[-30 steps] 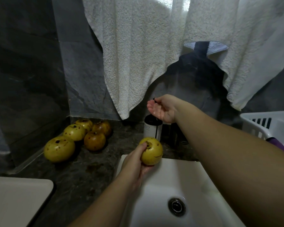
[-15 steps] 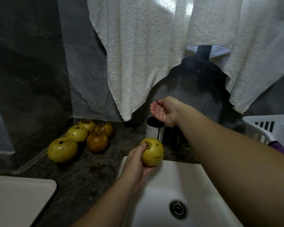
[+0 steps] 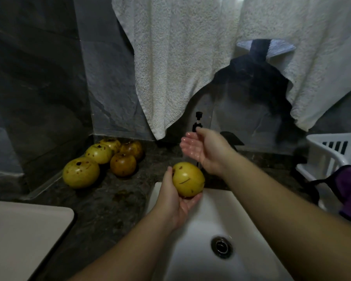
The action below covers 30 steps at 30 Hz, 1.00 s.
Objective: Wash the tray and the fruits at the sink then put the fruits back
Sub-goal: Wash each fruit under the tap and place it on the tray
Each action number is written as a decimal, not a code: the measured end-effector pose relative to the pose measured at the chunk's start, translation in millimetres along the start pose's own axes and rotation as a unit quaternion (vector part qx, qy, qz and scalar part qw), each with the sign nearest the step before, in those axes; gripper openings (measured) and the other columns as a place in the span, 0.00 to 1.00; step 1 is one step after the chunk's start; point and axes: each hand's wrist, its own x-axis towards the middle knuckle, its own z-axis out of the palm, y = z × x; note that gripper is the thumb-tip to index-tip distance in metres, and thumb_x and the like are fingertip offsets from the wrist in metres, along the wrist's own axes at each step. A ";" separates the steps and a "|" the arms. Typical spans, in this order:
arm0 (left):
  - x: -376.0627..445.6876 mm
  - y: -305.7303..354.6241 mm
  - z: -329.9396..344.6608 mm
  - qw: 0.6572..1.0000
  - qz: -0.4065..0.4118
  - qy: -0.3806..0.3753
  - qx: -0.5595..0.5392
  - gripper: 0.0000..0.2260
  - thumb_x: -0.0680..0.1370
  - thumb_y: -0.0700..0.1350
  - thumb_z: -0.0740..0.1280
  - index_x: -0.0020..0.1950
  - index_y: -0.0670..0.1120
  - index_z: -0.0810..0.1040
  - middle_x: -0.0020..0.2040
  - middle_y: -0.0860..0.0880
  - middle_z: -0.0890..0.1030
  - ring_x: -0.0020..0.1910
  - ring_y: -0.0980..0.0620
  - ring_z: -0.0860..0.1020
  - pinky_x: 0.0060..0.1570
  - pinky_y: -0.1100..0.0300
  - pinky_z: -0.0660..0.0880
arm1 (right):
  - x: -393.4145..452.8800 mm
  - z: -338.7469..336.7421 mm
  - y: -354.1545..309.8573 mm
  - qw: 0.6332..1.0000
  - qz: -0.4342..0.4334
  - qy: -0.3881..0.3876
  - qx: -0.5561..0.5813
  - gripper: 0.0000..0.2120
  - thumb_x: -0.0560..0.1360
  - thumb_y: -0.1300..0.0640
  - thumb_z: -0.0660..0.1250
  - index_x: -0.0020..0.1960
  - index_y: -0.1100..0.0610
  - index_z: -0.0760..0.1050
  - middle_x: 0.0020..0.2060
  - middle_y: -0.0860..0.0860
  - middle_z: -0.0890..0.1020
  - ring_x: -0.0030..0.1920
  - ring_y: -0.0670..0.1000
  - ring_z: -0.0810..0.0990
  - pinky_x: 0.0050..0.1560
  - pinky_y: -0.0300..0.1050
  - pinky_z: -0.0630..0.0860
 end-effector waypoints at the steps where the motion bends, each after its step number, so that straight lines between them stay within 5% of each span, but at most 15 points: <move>1: 0.5 -0.9 -0.8 1.000 0.000 0.004 -0.007 0.28 0.80 0.66 0.66 0.68 0.45 0.78 0.60 0.37 0.83 0.54 0.40 0.84 0.33 0.52 0.83 | -8.5 -0.7 14.3 0.999 -0.033 0.010 -0.032 0.16 0.86 0.54 0.58 0.54 0.63 0.79 0.43 0.58 0.85 0.40 0.52 0.84 0.36 0.41 0.82; 3: -1.3 -2.6 -0.3 1.000 -0.009 -0.004 -0.014 0.29 0.79 0.66 0.66 0.67 0.44 0.79 0.58 0.37 0.85 0.52 0.40 0.86 0.35 0.50 0.84 | -25.1 -10.1 42.1 0.968 -0.175 0.033 -0.179 0.13 0.85 0.56 0.59 0.56 0.59 0.82 0.51 0.57 0.86 0.46 0.48 0.84 0.48 0.39 0.80; 5: -5.0 -8.3 1.2 0.999 -0.016 -0.031 -0.018 0.26 0.80 0.65 0.65 0.66 0.45 0.80 0.55 0.39 0.87 0.49 0.42 0.88 0.38 0.50 0.85 | -42.8 -24.1 63.9 0.844 -0.334 0.016 -0.419 0.17 0.84 0.50 0.57 0.63 0.52 0.82 0.59 0.47 0.83 0.57 0.43 0.80 0.59 0.33 0.73; 6: -8.8 -12.3 3.8 0.999 -0.009 -0.047 -0.017 0.24 0.81 0.64 0.64 0.67 0.48 0.80 0.53 0.42 0.88 0.48 0.45 0.88 0.38 0.52 0.85 | -46.6 -30.2 69.5 0.783 -0.371 -0.014 -0.499 0.19 0.84 0.48 0.56 0.67 0.51 0.79 0.62 0.44 0.81 0.63 0.41 0.76 0.62 0.29 0.68; 8: -13.0 -18.2 7.7 0.998 0.019 -0.059 0.003 0.21 0.83 0.63 0.61 0.69 0.51 0.77 0.47 0.48 0.89 0.44 0.52 0.88 0.38 0.57 0.84 | -44.0 -36.8 70.9 0.726 -0.364 -0.040 -0.582 0.20 0.84 0.47 0.54 0.72 0.49 0.76 0.68 0.45 0.78 0.69 0.44 0.72 0.66 0.34 0.65; 9: -13.2 -20.6 9.1 0.998 0.028 -0.052 0.015 0.21 0.84 0.62 0.61 0.68 0.51 0.78 0.47 0.48 0.89 0.44 0.51 0.88 0.39 0.56 0.85 | -42.8 -39.8 69.2 0.726 -0.348 -0.027 -0.592 0.20 0.85 0.47 0.55 0.73 0.49 0.75 0.69 0.46 0.77 0.70 0.45 0.72 0.68 0.39 0.67; 12: -21.1 -21.5 11.6 0.999 0.020 -0.025 0.029 0.23 0.81 0.65 0.64 0.63 0.48 0.81 0.51 0.42 0.88 0.50 0.44 0.87 0.42 0.50 0.85 | -49.3 -47.3 76.2 0.806 -0.278 0.002 -0.523 0.21 0.85 0.45 0.56 0.75 0.49 0.71 0.71 0.49 0.74 0.70 0.48 0.71 0.68 0.46 0.68; 16: -27.5 -29.9 14.9 0.996 -0.005 -0.030 0.080 0.26 0.80 0.66 0.62 0.65 0.49 0.82 0.54 0.44 0.88 0.56 0.46 0.85 0.49 0.52 0.82 | -63.1 -57.6 97.4 0.731 -0.348 0.036 -0.586 0.25 0.81 0.43 0.54 0.76 0.50 0.69 0.70 0.48 0.73 0.69 0.48 0.70 0.68 0.45 0.68; 20: -27.1 -35.7 19.9 0.992 0.006 -0.015 0.125 0.24 0.82 0.65 0.62 0.64 0.47 0.80 0.51 0.41 0.88 0.49 0.43 0.88 0.39 0.50 0.85 | -57.8 -74.1 79.6 0.905 -0.186 0.041 -0.381 0.19 0.85 0.44 0.57 0.71 0.48 0.74 0.64 0.49 0.79 0.64 0.49 0.77 0.56 0.43 0.72; 21: -26.8 -37.9 19.5 0.990 -0.001 -0.005 0.141 0.24 0.82 0.65 0.62 0.64 0.47 0.79 0.53 0.40 0.87 0.49 0.43 0.87 0.37 0.50 0.84 | -62.2 -77.2 83.0 0.904 -0.177 0.042 -0.387 0.20 0.85 0.43 0.55 0.72 0.48 0.73 0.65 0.49 0.78 0.63 0.49 0.77 0.56 0.43 0.72; 24: -31.0 -47.7 21.7 0.977 -0.032 -0.023 0.208 0.25 0.81 0.66 0.62 0.65 0.48 0.81 0.54 0.42 0.87 0.50 0.45 0.87 0.34 0.53 0.83 | -73.7 -84.2 91.5 0.796 -0.273 0.040 -0.538 0.23 0.84 0.44 0.53 0.74 0.50 0.73 0.68 0.48 0.76 0.66 0.47 0.74 0.61 0.42 0.68; 25: -29.7 -51.1 21.7 0.970 -0.034 -0.034 0.237 0.25 0.81 0.66 0.61 0.65 0.50 0.82 0.55 0.44 0.88 0.52 0.45 0.87 0.35 0.54 0.83 | -71.7 -88.6 89.9 0.791 -0.290 0.039 -0.538 0.21 0.83 0.45 0.54 0.71 0.50 0.76 0.66 0.47 0.77 0.65 0.47 0.75 0.61 0.41 0.69; 28: -22.0 -51.1 25.2 0.956 -0.021 -0.027 0.290 0.26 0.80 0.68 0.62 0.64 0.50 0.82 0.56 0.41 0.87 0.50 0.45 0.87 0.35 0.54 0.83 | -63.0 -108.2 82.9 0.904 -0.189 0.035 -0.382 0.17 0.84 0.44 0.58 0.68 0.46 0.77 0.63 0.47 0.80 0.61 0.47 0.78 0.58 0.44 0.74; 30: -17.2 -49.4 26.8 0.948 -0.035 -0.009 0.315 0.28 0.79 0.70 0.62 0.64 0.49 0.81 0.54 0.41 0.87 0.46 0.45 0.86 0.35 0.55 0.82 | -67.4 -114.8 90.2 0.918 -0.157 0.058 -0.359 0.20 0.84 0.40 0.55 0.71 0.45 0.74 0.62 0.48 0.80 0.61 0.48 0.78 0.55 0.44 0.73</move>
